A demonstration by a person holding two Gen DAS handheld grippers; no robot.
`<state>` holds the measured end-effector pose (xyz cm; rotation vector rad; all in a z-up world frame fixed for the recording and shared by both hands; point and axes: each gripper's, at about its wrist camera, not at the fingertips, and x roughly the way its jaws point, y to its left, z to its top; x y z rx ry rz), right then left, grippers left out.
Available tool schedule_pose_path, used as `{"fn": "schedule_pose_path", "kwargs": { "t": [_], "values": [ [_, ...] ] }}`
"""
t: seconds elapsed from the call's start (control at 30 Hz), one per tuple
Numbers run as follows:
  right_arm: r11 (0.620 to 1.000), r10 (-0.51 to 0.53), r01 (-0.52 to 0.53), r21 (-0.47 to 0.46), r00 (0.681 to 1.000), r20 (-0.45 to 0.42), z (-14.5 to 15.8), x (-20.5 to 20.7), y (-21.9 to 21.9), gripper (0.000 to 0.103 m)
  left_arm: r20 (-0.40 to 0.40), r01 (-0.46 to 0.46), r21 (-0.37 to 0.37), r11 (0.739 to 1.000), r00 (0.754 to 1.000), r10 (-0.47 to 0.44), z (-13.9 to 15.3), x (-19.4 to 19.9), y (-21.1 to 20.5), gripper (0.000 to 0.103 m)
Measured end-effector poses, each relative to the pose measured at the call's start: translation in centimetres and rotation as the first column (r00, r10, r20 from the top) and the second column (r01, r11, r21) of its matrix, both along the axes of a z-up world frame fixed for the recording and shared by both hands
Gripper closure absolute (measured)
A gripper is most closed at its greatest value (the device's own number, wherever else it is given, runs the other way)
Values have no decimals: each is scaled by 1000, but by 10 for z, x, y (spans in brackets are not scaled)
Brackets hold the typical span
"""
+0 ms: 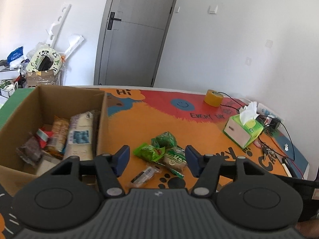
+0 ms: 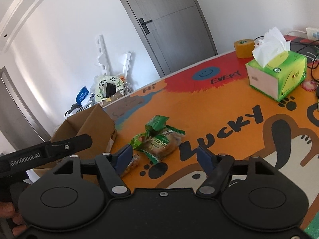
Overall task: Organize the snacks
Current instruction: 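Move both open grippers back from the box to the snack pile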
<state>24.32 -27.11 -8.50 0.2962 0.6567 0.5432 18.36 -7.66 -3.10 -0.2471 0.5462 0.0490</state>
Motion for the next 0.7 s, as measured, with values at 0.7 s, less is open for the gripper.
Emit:
{"fn": "schedule_pose_path", "kwargs": {
  "t": [0.7],
  "values": [
    [1000,10,-8,27,998,-59,-32,45,-10,32,-60,-29,66,997,998,33,-40,42,-27,47]
  ]
}}
